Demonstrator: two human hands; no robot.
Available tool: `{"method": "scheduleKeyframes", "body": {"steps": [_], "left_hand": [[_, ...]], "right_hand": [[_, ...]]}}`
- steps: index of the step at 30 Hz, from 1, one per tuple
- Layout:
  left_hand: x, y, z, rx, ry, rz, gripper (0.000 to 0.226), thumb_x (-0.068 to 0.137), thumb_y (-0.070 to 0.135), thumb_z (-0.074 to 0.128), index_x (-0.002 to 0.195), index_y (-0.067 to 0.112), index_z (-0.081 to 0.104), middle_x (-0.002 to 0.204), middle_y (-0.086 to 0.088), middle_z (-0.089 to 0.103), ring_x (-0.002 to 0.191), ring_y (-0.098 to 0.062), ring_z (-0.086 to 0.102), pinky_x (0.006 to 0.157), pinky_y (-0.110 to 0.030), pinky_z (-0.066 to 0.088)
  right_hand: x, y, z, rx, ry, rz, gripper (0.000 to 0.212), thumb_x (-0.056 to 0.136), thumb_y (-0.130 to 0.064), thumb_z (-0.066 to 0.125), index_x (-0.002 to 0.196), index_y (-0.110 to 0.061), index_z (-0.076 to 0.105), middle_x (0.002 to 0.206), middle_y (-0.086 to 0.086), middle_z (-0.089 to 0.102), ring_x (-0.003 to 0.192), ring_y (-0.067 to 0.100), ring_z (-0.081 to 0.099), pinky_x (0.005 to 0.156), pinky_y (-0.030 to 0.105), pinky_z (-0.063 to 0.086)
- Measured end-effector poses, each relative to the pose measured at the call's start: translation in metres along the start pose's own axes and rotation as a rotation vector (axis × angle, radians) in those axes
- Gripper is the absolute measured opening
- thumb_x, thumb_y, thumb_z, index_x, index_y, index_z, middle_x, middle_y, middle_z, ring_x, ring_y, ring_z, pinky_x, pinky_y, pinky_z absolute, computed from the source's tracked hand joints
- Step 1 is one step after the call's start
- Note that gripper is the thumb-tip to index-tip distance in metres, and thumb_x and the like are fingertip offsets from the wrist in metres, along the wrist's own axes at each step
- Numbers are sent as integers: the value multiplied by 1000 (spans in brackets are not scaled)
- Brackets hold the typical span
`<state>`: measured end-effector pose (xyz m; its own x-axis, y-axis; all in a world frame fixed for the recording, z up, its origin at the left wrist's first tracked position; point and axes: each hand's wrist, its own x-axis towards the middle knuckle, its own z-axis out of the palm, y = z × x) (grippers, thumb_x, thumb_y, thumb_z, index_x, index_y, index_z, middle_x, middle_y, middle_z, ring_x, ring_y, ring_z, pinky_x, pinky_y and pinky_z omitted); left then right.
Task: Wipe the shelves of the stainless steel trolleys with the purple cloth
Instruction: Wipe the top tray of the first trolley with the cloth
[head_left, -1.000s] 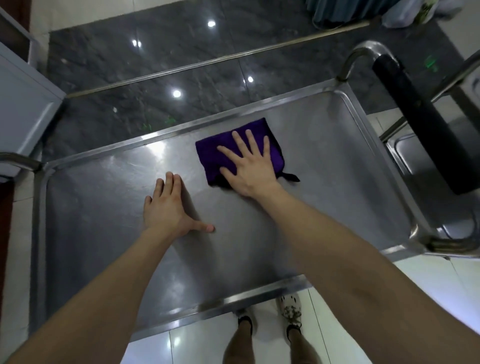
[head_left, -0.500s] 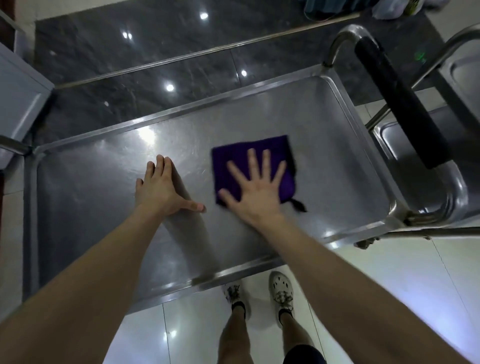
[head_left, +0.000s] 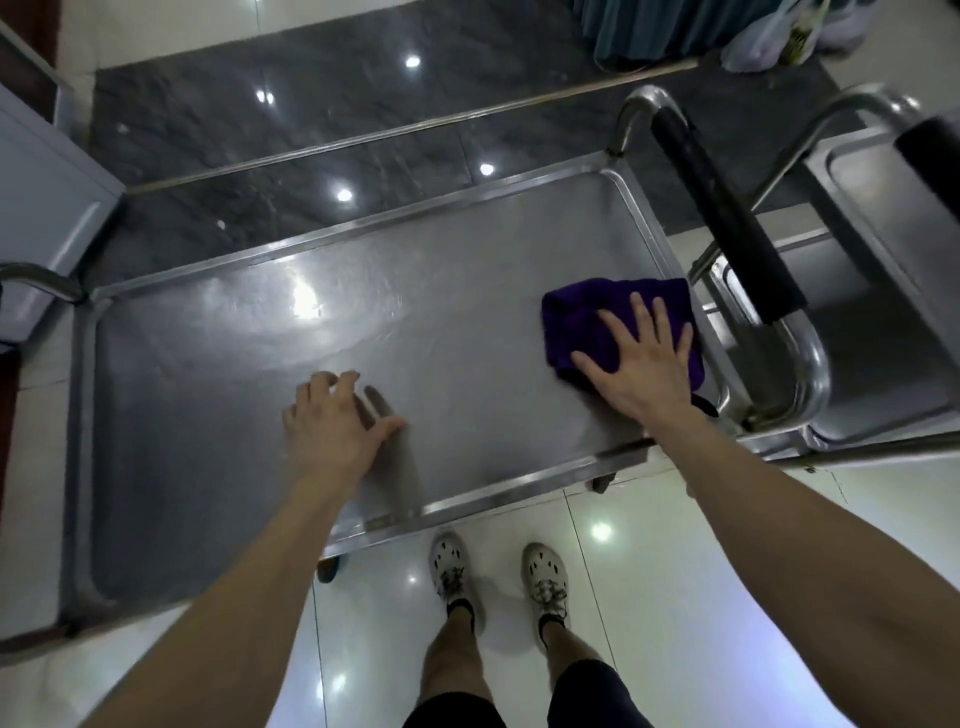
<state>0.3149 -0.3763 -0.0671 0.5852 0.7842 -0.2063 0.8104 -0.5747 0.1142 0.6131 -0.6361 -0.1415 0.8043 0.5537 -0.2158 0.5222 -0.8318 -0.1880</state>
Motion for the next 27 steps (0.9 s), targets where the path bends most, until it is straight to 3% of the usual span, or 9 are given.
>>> {"method": "scheduleKeyframes", "body": {"steps": [3,6,8,12,18,22,27], "left_hand": [[-38,4,2,-50,-159,-84,131,56,106,63,162,33,37,168,-9,31,156,-37,28,127,-59,29],[-54,-3,5,23,-314,-64,158,37,111,63,169,43,12,179,-4,6,164,-37,6,131,-63,16],[-59,-7,8,72,-387,-27,158,37,106,71,169,46,6,179,-4,7,163,-37,10,130,-62,22],[-61,-5,15,49,-344,-58,153,45,94,83,171,45,11,179,-3,12,162,-35,15,130,-58,29],[-58,-4,20,50,-356,-55,154,46,90,87,169,45,7,179,-4,7,163,-37,11,129,-57,26],[-58,-7,21,46,-353,-36,152,46,91,86,169,45,9,178,-2,8,162,-37,13,126,-59,32],[-57,-5,20,45,-341,-14,152,45,94,84,170,43,12,176,-5,12,159,-38,20,124,-58,37]], "right_hand": [[4,-17,-5,56,-34,23,98,81,-105,25,164,-53,16,181,6,-7,166,33,-11,125,75,-9],[6,-20,-4,27,-45,19,103,79,-106,20,166,-57,-5,179,9,-17,165,37,-16,122,79,-6],[5,-21,0,-33,-47,11,100,81,-105,14,166,-57,-4,179,13,-15,164,39,-18,121,81,-5],[-9,-60,13,-23,-32,-22,92,88,-97,18,168,-52,10,178,21,-7,162,47,-14,118,83,-2],[-80,-151,61,-84,-75,-439,80,96,-85,25,168,-50,20,179,19,-2,164,46,-10,120,80,-4],[-59,-96,48,-37,-11,-453,69,101,-77,31,164,-49,31,181,5,11,167,29,2,129,66,1],[-34,30,9,-5,63,-96,66,101,-73,32,162,-45,33,178,6,15,166,29,6,129,69,9]]}}
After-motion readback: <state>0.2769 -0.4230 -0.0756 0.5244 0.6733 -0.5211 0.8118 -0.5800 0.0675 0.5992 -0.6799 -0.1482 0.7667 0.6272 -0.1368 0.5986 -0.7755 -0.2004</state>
